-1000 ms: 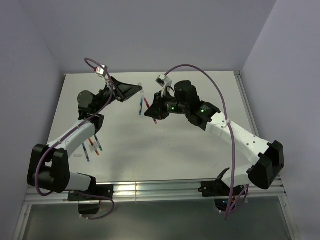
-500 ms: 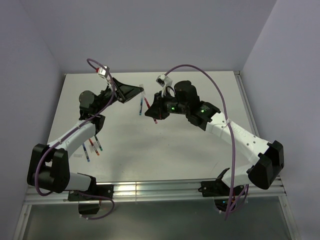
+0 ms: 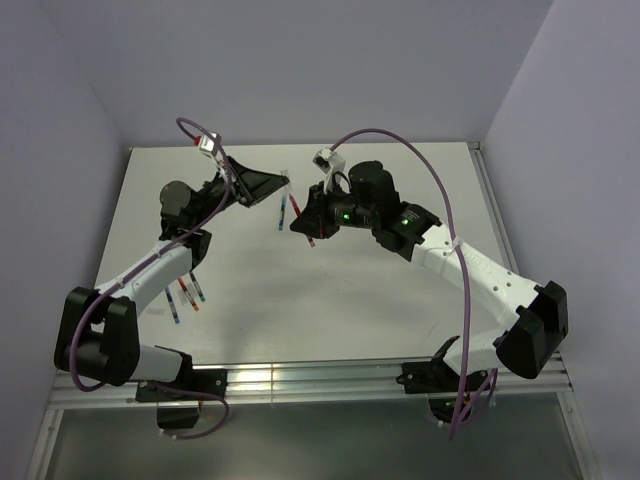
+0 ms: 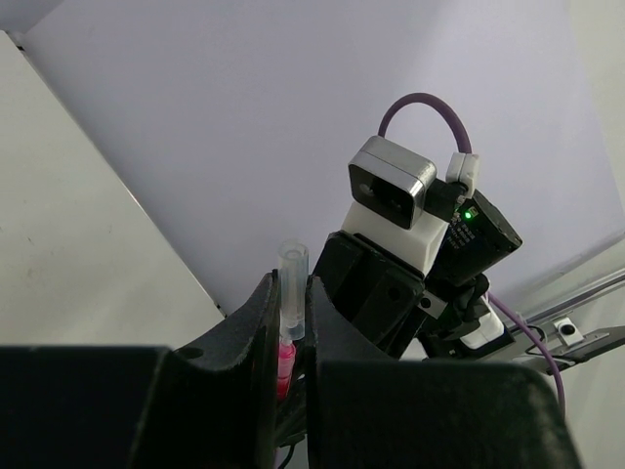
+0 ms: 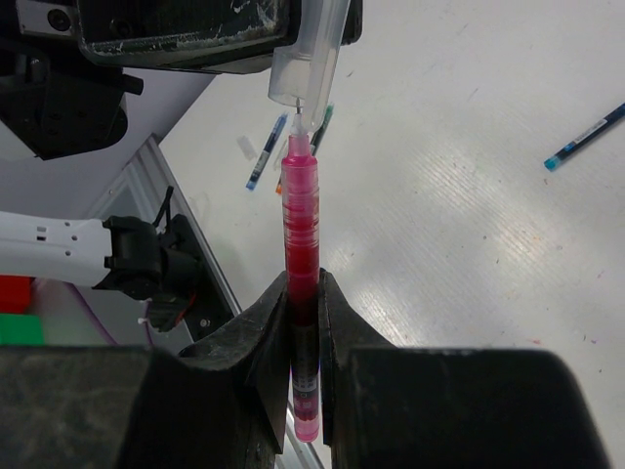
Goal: Insert the pens into the pen caps
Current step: Insert the pen cap onto the pen.
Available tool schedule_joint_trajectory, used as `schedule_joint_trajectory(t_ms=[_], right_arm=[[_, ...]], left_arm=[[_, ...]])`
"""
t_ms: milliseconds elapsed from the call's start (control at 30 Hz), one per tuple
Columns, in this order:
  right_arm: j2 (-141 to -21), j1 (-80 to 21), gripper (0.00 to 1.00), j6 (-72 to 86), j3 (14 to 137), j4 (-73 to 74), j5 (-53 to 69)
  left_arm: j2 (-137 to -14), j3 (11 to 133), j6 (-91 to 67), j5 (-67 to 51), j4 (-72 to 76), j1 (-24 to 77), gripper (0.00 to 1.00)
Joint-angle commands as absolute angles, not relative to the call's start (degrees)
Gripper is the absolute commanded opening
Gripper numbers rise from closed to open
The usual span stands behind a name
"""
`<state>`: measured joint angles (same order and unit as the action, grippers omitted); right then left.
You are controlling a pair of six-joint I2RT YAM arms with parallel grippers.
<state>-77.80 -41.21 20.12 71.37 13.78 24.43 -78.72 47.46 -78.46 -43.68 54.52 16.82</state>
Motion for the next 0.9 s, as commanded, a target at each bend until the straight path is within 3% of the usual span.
schedule_joint_trajectory(t_ms=[0,567,867], right_arm=[[-76.82,-40.78,0.0,19.95,74.27,13.18,23.64],[-75.94,-39.02,0.0,22.06,73.21,11.43,23.12],[-75.06,-38.14,0.0,23.47,72.51,10.11,22.5]], left_arm=[[-79.1,47.37,-76.99,-44.03,55.73,17.23,0.0],[-78.49,47.11,-74.27,-43.24,53.0,19.86,0.0],[-72.95,46.49,-65.48,-34.89,43.51,24.87,0.0]])
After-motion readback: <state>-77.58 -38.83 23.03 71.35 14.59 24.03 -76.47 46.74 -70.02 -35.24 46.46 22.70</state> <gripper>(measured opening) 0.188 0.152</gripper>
